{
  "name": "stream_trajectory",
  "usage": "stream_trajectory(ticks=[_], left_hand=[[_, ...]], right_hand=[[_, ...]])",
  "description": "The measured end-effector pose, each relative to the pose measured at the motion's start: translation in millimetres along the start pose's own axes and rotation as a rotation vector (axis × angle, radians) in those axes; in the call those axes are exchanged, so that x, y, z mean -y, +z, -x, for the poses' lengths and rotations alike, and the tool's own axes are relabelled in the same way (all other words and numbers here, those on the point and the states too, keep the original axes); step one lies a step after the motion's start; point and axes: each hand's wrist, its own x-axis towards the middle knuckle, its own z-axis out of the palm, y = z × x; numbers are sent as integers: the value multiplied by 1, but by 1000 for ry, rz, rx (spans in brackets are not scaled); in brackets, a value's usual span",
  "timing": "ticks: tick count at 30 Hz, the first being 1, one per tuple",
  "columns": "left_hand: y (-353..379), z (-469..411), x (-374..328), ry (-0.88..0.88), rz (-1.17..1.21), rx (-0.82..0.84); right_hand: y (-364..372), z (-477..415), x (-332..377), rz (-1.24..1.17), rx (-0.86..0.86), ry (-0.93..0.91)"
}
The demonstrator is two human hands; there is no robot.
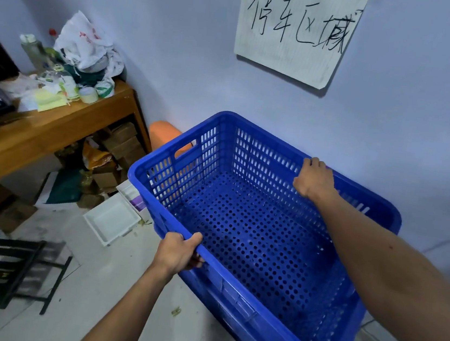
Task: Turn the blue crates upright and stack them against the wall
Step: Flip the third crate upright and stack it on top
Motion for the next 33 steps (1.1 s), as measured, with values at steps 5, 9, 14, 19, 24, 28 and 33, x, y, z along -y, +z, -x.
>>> stream_trajectory(ticks=[5,9,14,19,24,28,33], left_hand=[[-16,-10,9,54,-71,154],[-32,-14,10,55,-174,283],[-56,-19,9,158,-398,387],[-66,-14,-10,270,-557,497],[-66,-15,-15,429,-799,473],[-74,-12,-27,784,-1143,154],[-99,-30,-28,1021,-1260,68]], right_hand=[[-4,39,14,11,38,53],[-16,82,33,5,54,143],[-5,152,78,-58,106,211],[12,228,116,-63,160,183],[47,306,137,-209,142,279],[65,337,132,-226,-28,285],[83,345,124,-177,-163,260]])
